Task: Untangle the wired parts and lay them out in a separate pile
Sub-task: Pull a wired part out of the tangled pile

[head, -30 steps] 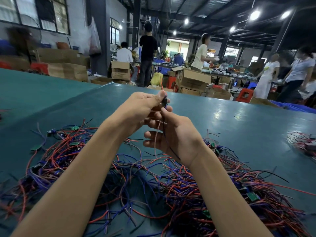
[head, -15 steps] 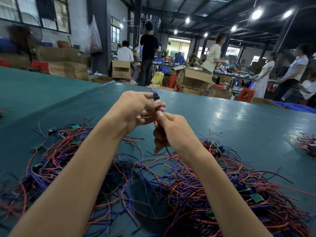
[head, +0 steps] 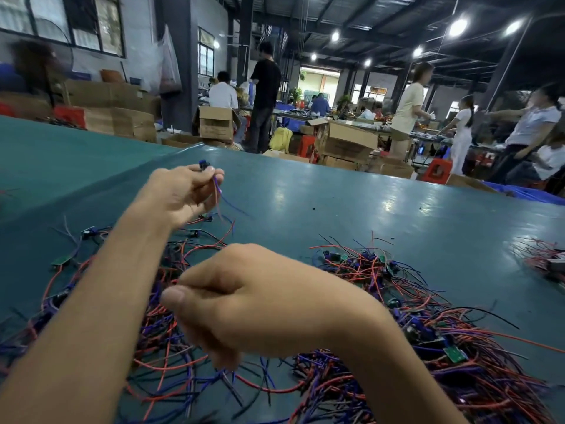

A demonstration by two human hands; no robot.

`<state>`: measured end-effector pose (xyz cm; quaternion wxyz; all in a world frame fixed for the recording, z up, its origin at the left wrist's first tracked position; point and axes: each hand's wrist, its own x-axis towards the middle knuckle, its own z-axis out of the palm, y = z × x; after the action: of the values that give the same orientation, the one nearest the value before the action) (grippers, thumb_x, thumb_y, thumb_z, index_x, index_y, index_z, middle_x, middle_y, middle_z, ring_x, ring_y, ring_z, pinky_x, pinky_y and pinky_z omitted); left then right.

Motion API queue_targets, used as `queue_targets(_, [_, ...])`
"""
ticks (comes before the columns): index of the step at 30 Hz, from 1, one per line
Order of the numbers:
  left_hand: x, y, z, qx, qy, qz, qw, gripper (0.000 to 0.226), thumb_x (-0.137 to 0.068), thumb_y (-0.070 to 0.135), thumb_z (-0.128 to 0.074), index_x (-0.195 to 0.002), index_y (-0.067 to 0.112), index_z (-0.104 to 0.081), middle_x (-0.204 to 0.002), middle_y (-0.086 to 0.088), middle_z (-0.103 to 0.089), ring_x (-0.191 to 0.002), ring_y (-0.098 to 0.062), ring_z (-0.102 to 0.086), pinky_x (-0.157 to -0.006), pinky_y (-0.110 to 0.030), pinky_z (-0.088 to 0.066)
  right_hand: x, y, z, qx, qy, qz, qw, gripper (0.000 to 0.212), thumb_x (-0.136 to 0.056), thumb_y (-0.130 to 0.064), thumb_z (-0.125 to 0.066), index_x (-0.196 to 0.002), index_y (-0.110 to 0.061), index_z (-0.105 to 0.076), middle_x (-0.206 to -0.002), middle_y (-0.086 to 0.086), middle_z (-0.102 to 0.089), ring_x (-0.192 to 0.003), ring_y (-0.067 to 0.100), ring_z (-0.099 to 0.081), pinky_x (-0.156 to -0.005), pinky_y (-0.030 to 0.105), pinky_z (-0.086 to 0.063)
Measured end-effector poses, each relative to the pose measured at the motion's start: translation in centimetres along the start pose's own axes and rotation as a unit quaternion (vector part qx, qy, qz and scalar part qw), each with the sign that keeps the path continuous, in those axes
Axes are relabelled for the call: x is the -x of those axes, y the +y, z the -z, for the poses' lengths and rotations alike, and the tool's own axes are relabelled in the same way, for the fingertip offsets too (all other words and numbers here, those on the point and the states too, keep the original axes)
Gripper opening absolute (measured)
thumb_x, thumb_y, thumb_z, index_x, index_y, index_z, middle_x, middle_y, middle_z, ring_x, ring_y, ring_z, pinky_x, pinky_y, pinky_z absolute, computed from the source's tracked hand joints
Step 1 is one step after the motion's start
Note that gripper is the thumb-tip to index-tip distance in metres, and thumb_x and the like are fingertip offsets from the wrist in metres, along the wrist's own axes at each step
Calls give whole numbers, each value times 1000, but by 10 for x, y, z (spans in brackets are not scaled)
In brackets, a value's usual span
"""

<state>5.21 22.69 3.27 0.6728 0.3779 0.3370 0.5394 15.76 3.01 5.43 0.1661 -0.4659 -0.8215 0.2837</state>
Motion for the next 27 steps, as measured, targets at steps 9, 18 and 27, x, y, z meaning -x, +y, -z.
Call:
queue_targets(9, [36,16,-23,-191,-285,-30,939,72,-74,2,-75,-140,15,-48,-104,-17,-75,-88,-25,-75,-70,-39,-61,5,52,46,-229,326,-150,905,29,-104,-22,-55,-93,1,-69,-63,10,-57,-48,21,-56,-43,30,-50])
queue_targets(18, [51,1,-44,-402,-349,-107,840,76,-87,-7,-71,-150,21,-41,-86,-12,-77,-70,-18,-74,-59,-23,-55,5,88,55,-372,382,-118,837,26,-86,-34,-79,-79,-9,-79,-75,4,-65,-59,17,-61,-48,27,-51])
queue_targets(27, [46,-4,-51,-452,-259,-169,837,37,-82,12,-82,-117,10,-70,-81,-10,-77,-70,-13,-72,-60,-26,-60,13,92,63,-454,363,-147,800,13,-93,-1,-63,-101,-1,-74,-80,6,-73,-66,17,-70,-58,28,-59])
